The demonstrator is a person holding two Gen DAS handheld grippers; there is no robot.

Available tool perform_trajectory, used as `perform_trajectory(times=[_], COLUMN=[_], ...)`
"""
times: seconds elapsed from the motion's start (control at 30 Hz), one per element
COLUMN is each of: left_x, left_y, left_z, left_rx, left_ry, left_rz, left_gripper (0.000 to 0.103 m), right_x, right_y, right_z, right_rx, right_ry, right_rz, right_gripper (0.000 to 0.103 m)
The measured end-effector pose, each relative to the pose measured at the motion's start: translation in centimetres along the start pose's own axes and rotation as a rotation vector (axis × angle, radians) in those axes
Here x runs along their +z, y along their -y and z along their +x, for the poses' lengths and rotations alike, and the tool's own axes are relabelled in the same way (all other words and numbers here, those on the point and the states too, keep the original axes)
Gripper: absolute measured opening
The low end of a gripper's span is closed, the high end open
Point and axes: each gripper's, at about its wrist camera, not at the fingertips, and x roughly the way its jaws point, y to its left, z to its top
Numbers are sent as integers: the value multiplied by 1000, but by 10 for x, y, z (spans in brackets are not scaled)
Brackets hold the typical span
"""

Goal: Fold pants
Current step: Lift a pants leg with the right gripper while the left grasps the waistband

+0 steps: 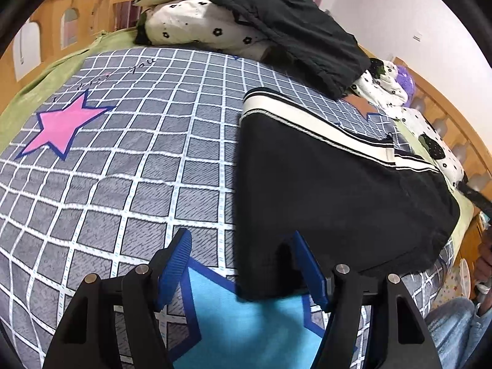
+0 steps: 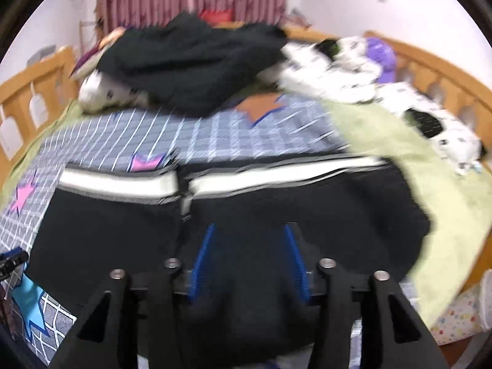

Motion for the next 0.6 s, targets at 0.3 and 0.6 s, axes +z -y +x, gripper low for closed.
perform_trajectory(times=[0.3, 0.6], left_x=[26, 38], left_y=[3, -17], left_z=[4, 60], left_rx=[-87, -155], left_ry=[-18, -123], left_rz=[-43, -75], left_gripper=[66, 65], right_x=[-40, -60], right_y=[140, 164], right_z=[-12, 76], right_rx=[-36, 53], right_ry=[-53, -122], right_rz=[185, 324], right_gripper=[74, 74])
